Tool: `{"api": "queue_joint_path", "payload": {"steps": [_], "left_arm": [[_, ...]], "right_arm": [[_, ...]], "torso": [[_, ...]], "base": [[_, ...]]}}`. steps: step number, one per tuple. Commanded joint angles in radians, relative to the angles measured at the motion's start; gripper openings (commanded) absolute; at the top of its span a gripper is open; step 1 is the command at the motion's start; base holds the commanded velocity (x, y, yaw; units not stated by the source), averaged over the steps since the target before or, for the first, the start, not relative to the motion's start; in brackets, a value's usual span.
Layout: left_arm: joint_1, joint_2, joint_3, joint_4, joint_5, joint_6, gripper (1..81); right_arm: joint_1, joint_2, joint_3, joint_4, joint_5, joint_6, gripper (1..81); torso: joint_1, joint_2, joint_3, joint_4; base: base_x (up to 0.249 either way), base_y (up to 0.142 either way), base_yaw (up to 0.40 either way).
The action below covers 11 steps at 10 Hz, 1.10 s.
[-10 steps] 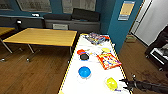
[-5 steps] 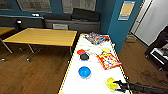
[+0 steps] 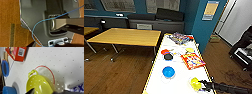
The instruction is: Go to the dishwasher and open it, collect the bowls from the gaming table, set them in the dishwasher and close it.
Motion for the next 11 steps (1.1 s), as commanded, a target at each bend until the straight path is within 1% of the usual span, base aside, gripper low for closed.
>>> {"api": "queue_joint_path", "payload": {"steps": [1,5,10,11], "left_arm": [[0.004,-0.01,0.002,-0.011,0.066,0.0,81.1],[0.004,-0.013,0.003,-0.011,0.066,0.0,81.1],[0.004,-0.008,0.003,-0.012,0.066,0.0,81.1],[0.004,-0.01,0.003,-0.011,0.066,0.0,81.1]], "right_arm": [[0.135,-0.044,-0.029,0.017,-0.013,0.006,81.1],[0.109,0.015,-0.083,0.017,-0.012,0.006,81.1],[0.092,0.064,-0.062,0.016,-0.012,0.003,81.1],[0.084,0.067,-0.051,0.016,-0.001,0.003,81.1]], "torso": [[0.0,0.0,0.0,0.0],[0.0,0.0,0.0,0.0],[0.0,0.0,0.0,0.0],[0.0,0.0,0.0,0.0]], "base": [[0.0,0.0,0.0],[0.0,0.0,0.0],[0.0,0.0,0.0],[0.0,0.0,0.0]]}}
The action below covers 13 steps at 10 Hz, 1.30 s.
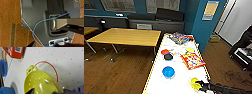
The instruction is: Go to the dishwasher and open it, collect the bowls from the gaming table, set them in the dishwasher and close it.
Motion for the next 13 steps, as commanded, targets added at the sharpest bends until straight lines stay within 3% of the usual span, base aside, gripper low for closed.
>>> {"api": "queue_joint_path", "payload": {"steps": [1,5,8,9,11,12,13], "left_arm": [[0.006,-0.007,0.003,-0.008,0.065,0.001,81.1],[0.006,-0.009,0.003,-0.022,0.065,0.001,81.1],[0.004,-0.001,0.008,-0.014,0.062,0.002,81.1],[0.006,-0.004,0.008,-0.01,0.06,0.002,81.1],[0.004,0.0,0.009,-0.005,0.056,0.002,81.1],[0.001,0.002,0.024,-0.002,0.054,0.004,81.1],[0.003,-0.003,0.05,-0.004,0.053,0.004,81.1]], "right_arm": [[0.101,-0.025,0.036,0.01,-0.012,0.008,1.0],[0.101,-0.12,0.148,0.009,-0.015,0.008,1.0],[0.138,-0.38,0.399,-0.002,-0.026,0.003,1.0],[0.125,-0.47,0.464,-0.037,-0.037,0.003,1.0],[0.062,-0.597,0.527,-0.095,-0.132,0.003,1.0],[-0.015,-0.65,0.539,-0.121,-0.175,0.002,1.0],[-0.106,-0.707,0.578,-0.132,-0.172,-0.003,1.0]], "torso": [[0.0,0.0,0.0,0.0],[0.0,0.0,0.0,0.0],[0.0,0.0,0.0,0.0],[0.0,0.0,0.0,0.0],[0.0,0.0,0.0,0.0],[0.0,0.0,0.0,0.0],[0.0,0.0,0.0,0.0]], "base": [[0.0,0.0,0.0],[0.0,0.0,0.0],[0.0,0.0,0.0],[0.0,0.0,0.0],[0.0,0.0,0.0],[0.0,0.0,0.0],[0.0,0.0,0.0]]}}
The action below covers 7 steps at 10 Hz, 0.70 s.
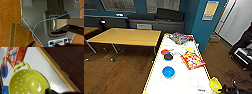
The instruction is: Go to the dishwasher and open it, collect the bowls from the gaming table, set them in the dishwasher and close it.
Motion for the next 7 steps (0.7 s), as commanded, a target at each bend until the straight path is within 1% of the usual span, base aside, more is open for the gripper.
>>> {"api": "queue_joint_path", "payload": {"steps": [1,2,3,4,5,6,7], "left_arm": [[0.0,-0.01,0.058,0.007,0.058,0.004,81.1],[-0.004,-0.037,0.11,0.006,0.057,0.004,81.1],[-0.007,-0.068,0.167,0.007,0.057,0.004,81.1],[-0.007,-0.132,0.265,0.007,0.057,0.004,81.1],[-0.007,-0.207,0.376,0.007,0.041,0.004,81.1],[-0.009,-0.303,0.516,0.007,-0.026,0.004,81.1],[-0.024,-0.381,0.632,0.004,-0.046,0.004,81.1]], "right_arm": [[-0.153,-0.234,0.18,-0.098,-0.114,-0.028,1.0],[-0.222,-0.284,0.233,-0.14,-0.098,-0.057,1.0],[-0.297,-0.309,0.27,-0.168,-0.061,-0.082,1.0],[-0.388,-0.327,0.318,-0.208,-0.016,-0.116,1.0],[-0.47,-0.327,0.326,-0.229,0.04,-0.128,1.0],[-0.547,-0.321,0.326,-0.251,0.132,-0.13,1.0],[-0.603,-0.295,0.31,-0.266,0.183,-0.13,1.0]], "torso": [[0.0,0.0,0.0,0.0],[0.0,0.0,0.0,0.0],[0.0,0.0,0.0,0.0],[0.0,0.0,0.0,0.0],[0.0,0.0,0.0,0.0],[0.0,0.0,0.0,0.0],[0.0,0.0,0.0,0.0]], "base": [[0.0,0.0,0.0],[0.0,0.0,0.0],[0.0,0.0,0.0],[0.0,0.0,0.0],[0.0,0.0,0.0],[0.0,0.0,0.0],[0.0,0.0,0.0]]}}
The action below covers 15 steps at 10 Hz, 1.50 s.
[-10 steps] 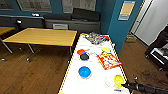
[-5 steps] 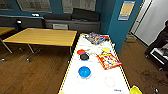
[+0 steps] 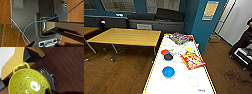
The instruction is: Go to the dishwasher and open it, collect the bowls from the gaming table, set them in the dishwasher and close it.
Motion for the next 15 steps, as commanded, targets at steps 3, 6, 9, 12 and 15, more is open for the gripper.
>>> {"api": "queue_joint_path", "payload": {"steps": [3,6,9,12,15], "left_arm": [[-0.076,-0.456,0.637,-0.016,-0.035,-0.047,81.1],[-0.154,-0.668,0.88,-0.017,-0.066,-0.067,81.1],[-0.26,-0.872,1.106,-0.04,-0.063,-0.068,81.1],[-0.366,-0.994,1.229,-0.124,-0.051,-0.071,81.1],[-0.51,-1.058,1.315,-0.366,0.0,-0.085,81.1]], "right_arm": [[-0.216,0.037,0.009,-0.162,0.223,-0.05,1.0],[-0.236,0.14,-0.026,-0.214,0.23,-0.05,1.0],[-0.267,0.227,-0.087,-0.253,0.23,-0.05,1.0],[-0.281,0.27,-0.132,-0.254,0.23,-0.05,1.0],[-0.279,0.284,-0.138,-0.254,0.23,-0.05,1.0]], "torso": [[0.0,0.0,0.0,0.0],[0.0,0.0,0.0,0.0],[0.0,0.0,0.0,0.0],[0.0,0.0,0.0,0.0],[0.0,0.0,0.0,0.0]], "base": [[0.0,0.0,0.0],[0.0,0.0,0.0],[0.0,0.0,0.0],[0.0,0.0,0.0],[0.0,0.0,0.0]]}}
